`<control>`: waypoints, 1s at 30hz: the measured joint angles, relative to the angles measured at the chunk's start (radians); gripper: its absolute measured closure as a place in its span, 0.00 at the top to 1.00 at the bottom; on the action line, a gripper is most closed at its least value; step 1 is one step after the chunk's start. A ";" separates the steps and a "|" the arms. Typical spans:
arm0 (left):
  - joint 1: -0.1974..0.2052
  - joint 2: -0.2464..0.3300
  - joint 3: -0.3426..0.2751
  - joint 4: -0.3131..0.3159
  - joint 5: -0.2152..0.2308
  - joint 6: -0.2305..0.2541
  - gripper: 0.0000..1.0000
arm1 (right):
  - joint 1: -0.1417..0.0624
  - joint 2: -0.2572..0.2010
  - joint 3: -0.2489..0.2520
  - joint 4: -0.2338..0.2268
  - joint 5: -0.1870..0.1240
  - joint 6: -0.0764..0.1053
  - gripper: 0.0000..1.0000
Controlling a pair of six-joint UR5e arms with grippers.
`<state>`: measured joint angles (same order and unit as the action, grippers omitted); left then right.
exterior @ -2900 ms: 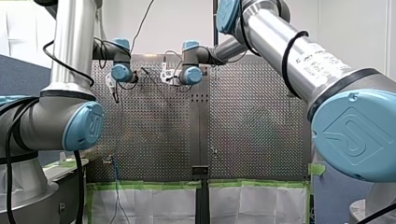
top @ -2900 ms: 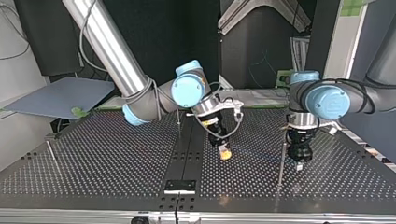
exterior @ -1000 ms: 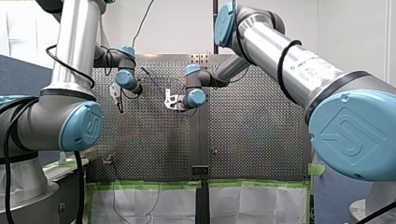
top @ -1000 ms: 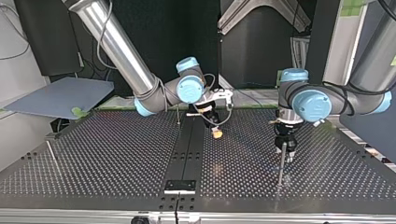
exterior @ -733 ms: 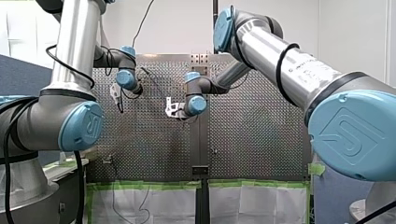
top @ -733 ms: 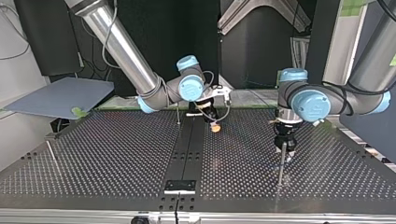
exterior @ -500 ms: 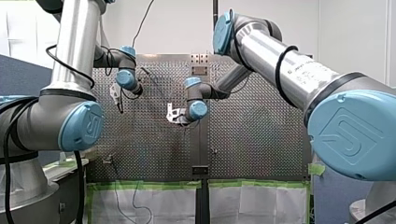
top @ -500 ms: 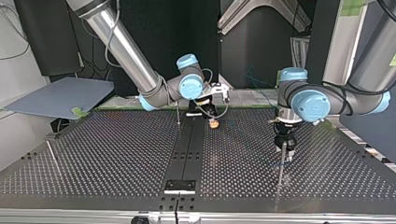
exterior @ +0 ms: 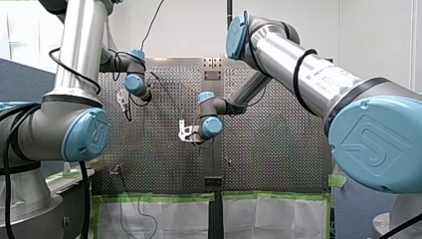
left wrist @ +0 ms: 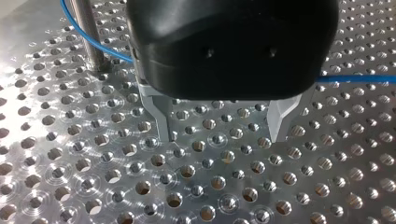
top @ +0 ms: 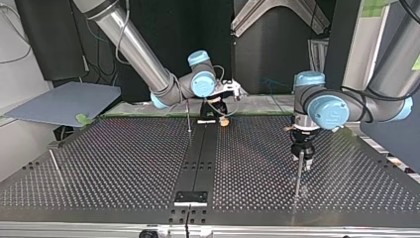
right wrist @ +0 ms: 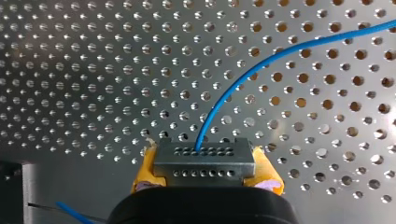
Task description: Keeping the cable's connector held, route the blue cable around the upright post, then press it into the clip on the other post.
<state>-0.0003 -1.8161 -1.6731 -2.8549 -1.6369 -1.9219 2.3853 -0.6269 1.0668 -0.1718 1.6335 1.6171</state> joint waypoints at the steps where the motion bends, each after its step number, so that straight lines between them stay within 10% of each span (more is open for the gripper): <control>1: 0.000 0.000 0.000 0.001 -0.001 0.000 1.00 | 0.002 0.003 0.002 -0.003 0.004 -0.001 0.00; 30: -0.003 0.000 0.000 -0.001 -0.030 0.005 1.00 | 0.005 0.174 0.051 -0.072 0.107 -0.020 0.00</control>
<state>-0.0035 -1.8157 -1.6732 -2.8560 -1.6666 -1.9174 2.3901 -0.4528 1.1182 -0.2440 1.7404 1.5967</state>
